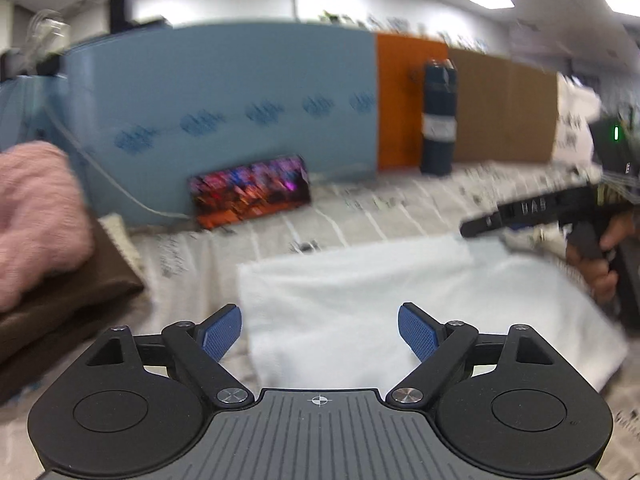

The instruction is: Fold clothes

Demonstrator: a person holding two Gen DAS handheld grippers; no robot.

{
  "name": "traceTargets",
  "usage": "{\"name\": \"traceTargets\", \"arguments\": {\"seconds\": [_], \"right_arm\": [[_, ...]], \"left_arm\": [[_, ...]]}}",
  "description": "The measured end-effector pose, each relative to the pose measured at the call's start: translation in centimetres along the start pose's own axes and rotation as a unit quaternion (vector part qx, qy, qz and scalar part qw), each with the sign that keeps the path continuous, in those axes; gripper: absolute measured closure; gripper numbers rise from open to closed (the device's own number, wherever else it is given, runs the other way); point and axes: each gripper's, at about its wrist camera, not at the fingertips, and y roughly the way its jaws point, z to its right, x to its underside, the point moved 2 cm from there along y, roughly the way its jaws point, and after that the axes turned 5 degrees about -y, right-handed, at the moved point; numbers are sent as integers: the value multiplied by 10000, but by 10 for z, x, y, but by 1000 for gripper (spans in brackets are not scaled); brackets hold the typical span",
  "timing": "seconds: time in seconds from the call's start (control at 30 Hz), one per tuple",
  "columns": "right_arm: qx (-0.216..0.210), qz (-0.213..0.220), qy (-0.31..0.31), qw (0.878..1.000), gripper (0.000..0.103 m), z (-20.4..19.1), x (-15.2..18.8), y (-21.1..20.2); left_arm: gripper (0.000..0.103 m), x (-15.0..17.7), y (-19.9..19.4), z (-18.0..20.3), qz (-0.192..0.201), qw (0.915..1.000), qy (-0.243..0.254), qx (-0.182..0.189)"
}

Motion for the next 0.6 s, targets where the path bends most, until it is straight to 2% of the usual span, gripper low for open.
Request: {"name": "traceTargets", "arguments": {"seconds": [0.17,0.33,0.37,0.5,0.6], "right_arm": [[37,134,-3,9999,25,-2,-1,-7],[-150,182,77,9997,21,-6,0,-16],[-194,171,113,9996,20,-7,1,-18],[-410,117,172,9989,18,-12,6,-24],[-488,84,180,9986,17,-16,10,-26]], "left_arm": [[9,-3,-40,-11,346,9979,-195,-503],[9,3,-81,-25,300,9942,-554,-867],[8,7,-87,-26,227,9938,-721,-818],[5,29,-106,-27,-106,9885,-1494,-229],[5,48,-108,-17,-328,9833,-1786,96]]}}
